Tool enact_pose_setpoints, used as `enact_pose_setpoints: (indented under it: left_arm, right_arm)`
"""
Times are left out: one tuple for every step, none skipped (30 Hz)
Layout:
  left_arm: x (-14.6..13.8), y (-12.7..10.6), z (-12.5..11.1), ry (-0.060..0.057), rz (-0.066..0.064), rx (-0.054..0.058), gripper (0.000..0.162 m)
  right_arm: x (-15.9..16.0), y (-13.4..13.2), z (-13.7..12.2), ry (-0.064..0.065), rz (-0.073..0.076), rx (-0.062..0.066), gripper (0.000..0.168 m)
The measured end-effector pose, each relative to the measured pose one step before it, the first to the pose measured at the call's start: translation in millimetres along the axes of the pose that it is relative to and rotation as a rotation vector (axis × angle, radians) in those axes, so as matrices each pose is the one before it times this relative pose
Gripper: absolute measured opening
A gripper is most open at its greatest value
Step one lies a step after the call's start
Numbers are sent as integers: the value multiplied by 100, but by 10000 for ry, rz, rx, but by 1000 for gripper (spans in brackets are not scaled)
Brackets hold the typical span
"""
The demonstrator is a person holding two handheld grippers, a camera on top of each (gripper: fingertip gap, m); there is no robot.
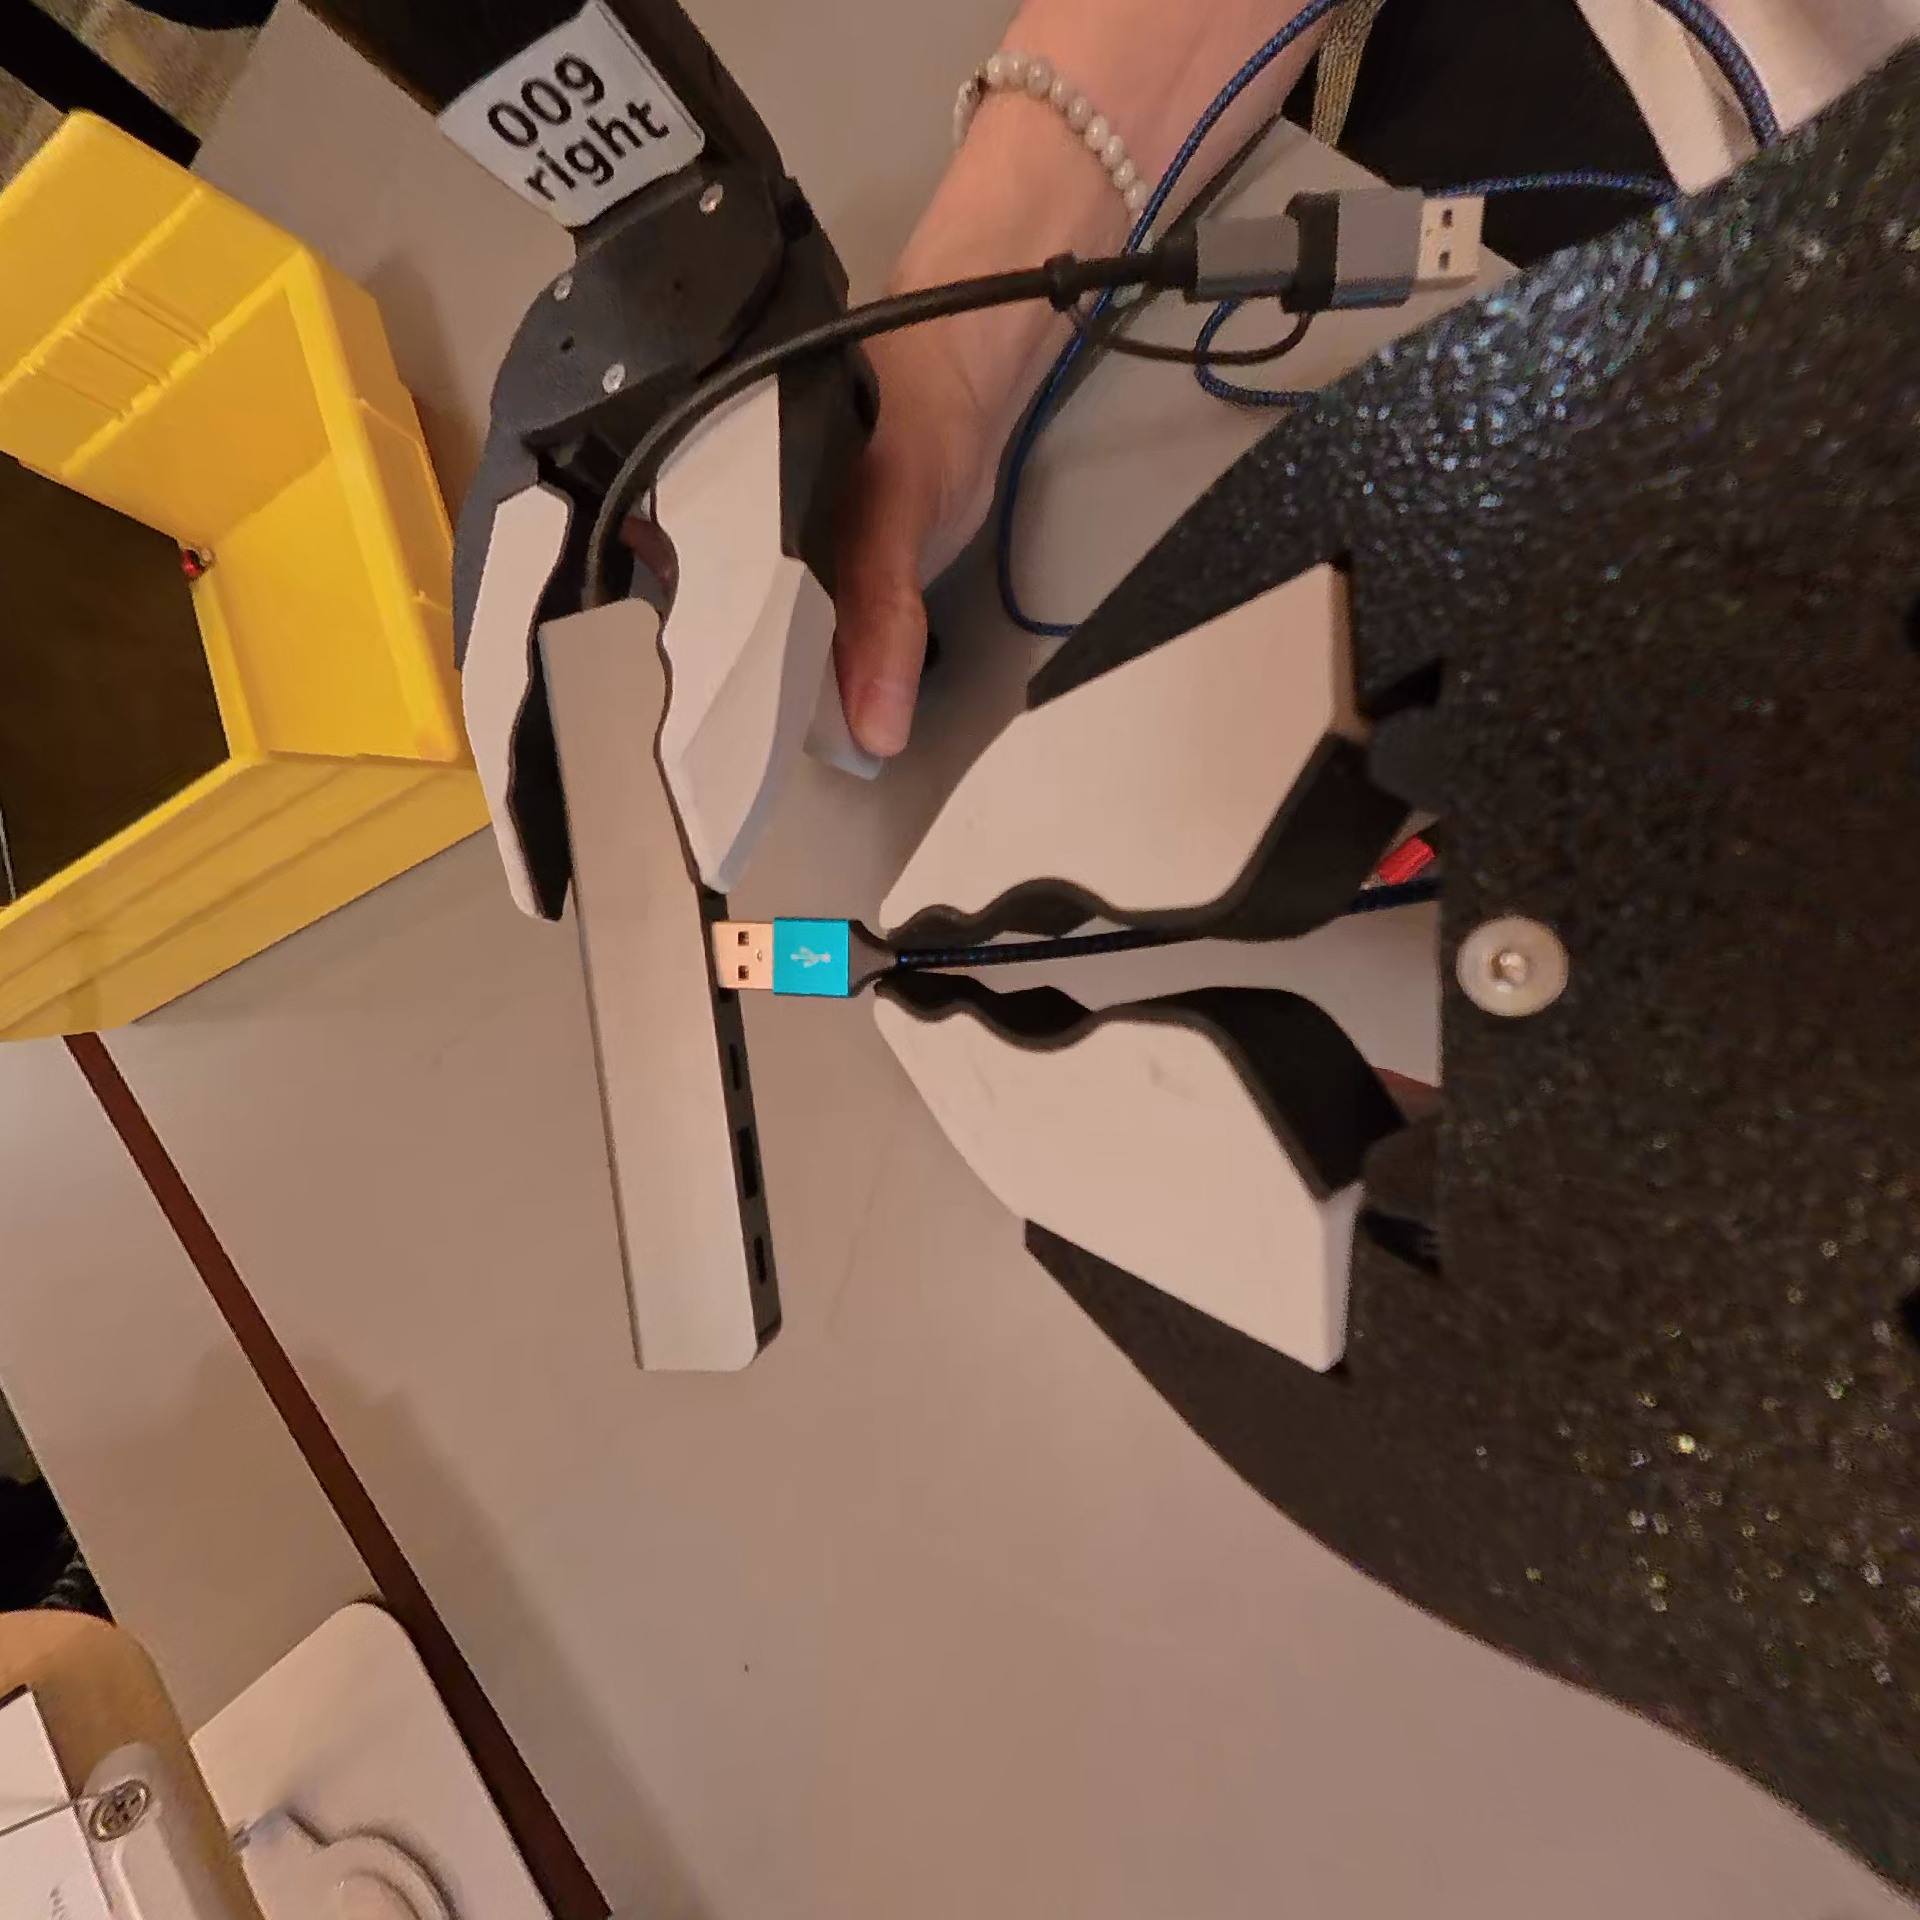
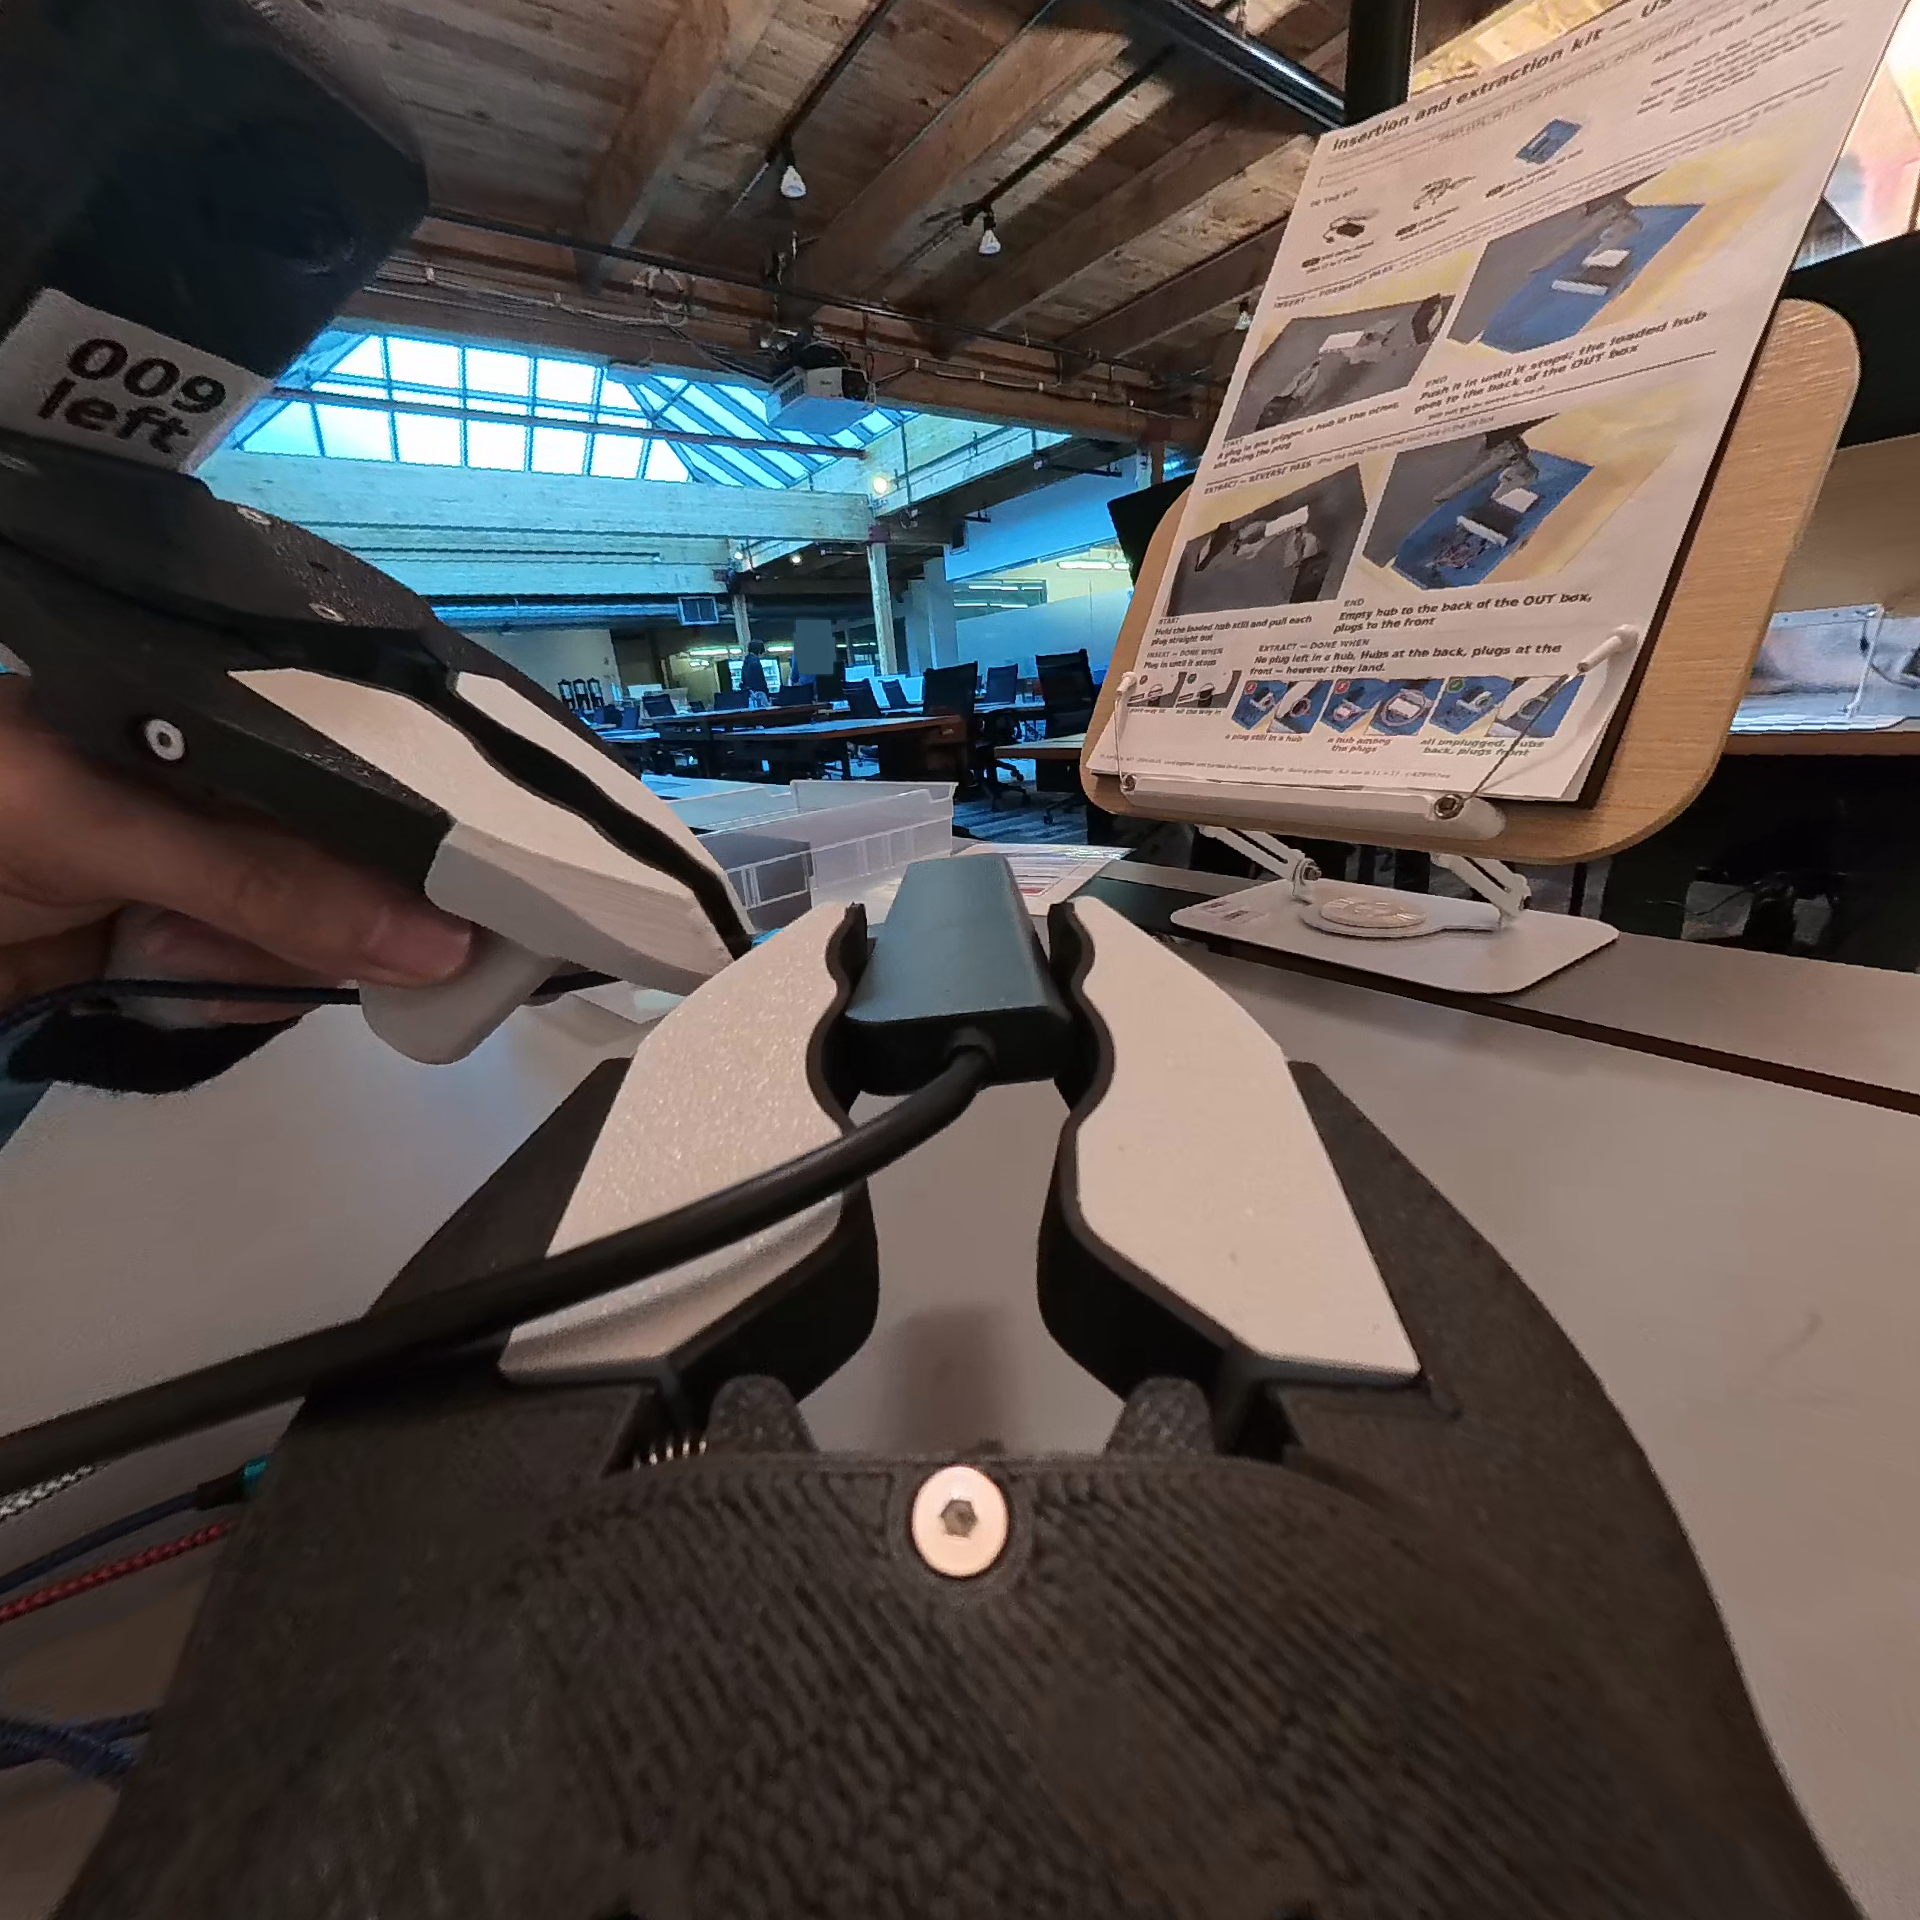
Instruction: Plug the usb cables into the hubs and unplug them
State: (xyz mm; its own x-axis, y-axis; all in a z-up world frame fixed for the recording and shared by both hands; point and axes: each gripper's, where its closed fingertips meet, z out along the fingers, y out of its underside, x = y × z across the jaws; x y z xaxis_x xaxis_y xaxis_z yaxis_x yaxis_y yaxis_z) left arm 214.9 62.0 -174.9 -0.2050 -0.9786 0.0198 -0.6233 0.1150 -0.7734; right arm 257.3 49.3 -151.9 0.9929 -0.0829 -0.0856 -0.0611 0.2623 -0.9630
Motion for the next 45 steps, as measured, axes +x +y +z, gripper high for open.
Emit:
enact_pose_setpoints:
  left_arm:
    - [-108, 54, 39, -89, -2, -11, 4]
    - [-109, 33, 58, -109, -7, 13, 4]
    - [-38, 67, 71, -74, 17, -30, 4]
    - [39, -6, 63, -38, 37, 8, 4]
    - [40, -102, 28, -44, 18, 55, 4]
    - [-7, -139, -55, -82, 60, 73, 4]
    - [-51, -218, -130, -95, 111, 117, 4]
    - [-57, -216, -131, -69, 79, 114, 4]
    - [-4, -94, -70, -6, 54, 25, 4]
    - [0, -34, -6, 3, 70, -2, 4]
    - [-26, -26, 6, -9, 67, 25, 4]
    - [21, -33, 1, 30, 69, 56, 4]
    - [54, -130, -27, 57, 107, 140, 4]
    - [47, -180, -16, 43, 137, 201, 4]
    - [27, -137, 43, 32, 160, 194, 4]
    - [-8, -126, 81, 24, 108, 225, 4]
    - [2, -101, 92, 62, -13, 241, 4]
    - [11, -86, 58, 85, -63, 234, 4]
    - [-51, -154, 28, 32, -33, 303, 4]
    - [-96, -192, 28, -35, 21, 373, 4]
    - [-6, -204, 39, -40, 68, 398, 5]
    - [60, -142, 73, -32, 81, 334, 5]
    - [89, -95, 108, -10, 65, 245, 5]
    - [81, -92, 129, -5, 77, 212, 5]
    - [33, -48, 122, -41, 150, 204, 5]
    - [-6, -72, 89, -61, 222, 235, 5]
    - [37, -107, 83, -55, 234, 264, 5]
    - [7, -114, 90, -91, 209, 259, 7]
    - [0, -92, 94, -124, 206, 224, 7]
    - [21, -44, 86, -110, 171, 164, 6]
    - [50, 65, 114, -73, 96, 50, 6]
    - [26, 76, 111, -46, 23, 29, 6]
    - [7, -55, 56, -21, -46, 118, 6]
    - [6, -115, 24, -10, -98, 141, 7]
    - [-39, 18, 60, -24, -77, 59, 9]
    - [-31, 154, 122, -24, -37, -27, 12]
    - [58, 314, 180, 29, -36, -139, 11]
    - [72, 334, 191, 10, -55, -185, 13]
    - [-42, 113, 46, -90, -45, -68, 12]
    - [-69, -293, -129, -156, 8, 174, 12]
    - [-41, -364, -190, -185, 124, 226, 12]
    - [-36, -46, -63, -175, 217, 34, 12]
    - [-5, 187, 62, -88, 178, -87, 13]
    - [77, 147, 49, 67, 4, -30, 14]
    - [163, -111, -25, 197, -175, 136, 17]
  right_arm:
    - [7, 21, 14, 37, -46, -14, 34]
    - [-19, 0, 11, 38, -62, 1, 34]
    - [-49, 49, 44, 16, -67, -40, 34]
    - [-73, 61, 40, -22, -48, -51, 35]
    - [-110, 42, 42, -51, -47, -31, 35]
    - [-30, 19, 16, 3, -27, -15, 35]
    - [9, -21, -8, -9, 16, 12, 35]
    - [-21, -6, -18, -49, 44, 12, 35]
    - [-7, -33, -17, -51, 48, 22, 35]
    - [-13, -13, -10, -25, 18, 12, 35]
    - [-19, 0, 2, -35, 19, -2, 34]
    - [-36, -6, -11, -74, 58, 4, 34]
    - [12, -50, -35, -52, 79, 42, 34]
    - [43, -27, -30, -11, 121, 19, 34]
    - [58, 19, -11, 11, 164, -11, 34]
    - [85, -11, -11, 32, 81, 5, 34]
    - [73, -19, -8, 36, 37, 14, 34]
    - [53, 1, 3, 34, 17, 5, 35]
    - [54, -19, 0, 41, 28, 11, 35]
    - [44, -18, -4, 24, 148, 43, 35]
    - [76, -109, -24, 13, 246, 136, 35]
    - [73, -112, -55, 1, 170, 118, 35]
    - [94, -61, -63, 10, 74, 53, 35]
    - [114, -86, -73, 35, 66, 69, 35]
    - [84, -49, -44, 42, 40, 36, 35]
    - [72, -44, -36, 22, 35, 33, 35]
    - [47, -83, -64, 7, 42, 74, 35]
    - [61, -71, -61, 13, 44, 64, 35]
    - [80, -81, -33, 30, 35, 78, 35]
    - [86, -85, -39, 27, 57, 89, 35]
    - [115, -71, -40, 31, 67, 52, 35]
    - [100, -2, -23, 14, 79, 2, 35]
    - [36, -28, -12, -6, 47, 24, 35]
    - [-36, -34, -23, -33, 0, 29, 35]
    - [-66, 2, 10, -31, -32, 9, 35]
    - [-75, 16, 21, -32, -30, -10, 35]
    - [-240, 58, 81, -104, -97, -32, 35]
    - [-193, 139, 107, -37, -138, -104, 35]
    - [-54, 76, 61, 16, -79, -51, 35]
    - [-139, -8, 35, -65, -53, 19, 35]
    - [-178, -50, 22, -102, -22, 73, 35]
    - [-18, -51, 3, 8, 26, 69, 35]
    - [105, 7, -14, 75, 6, -2, 35]
    - [81, -37, -21, 44, 30, 27, 35]
    - [129, -6, -23, 51, 63, 12, 35]
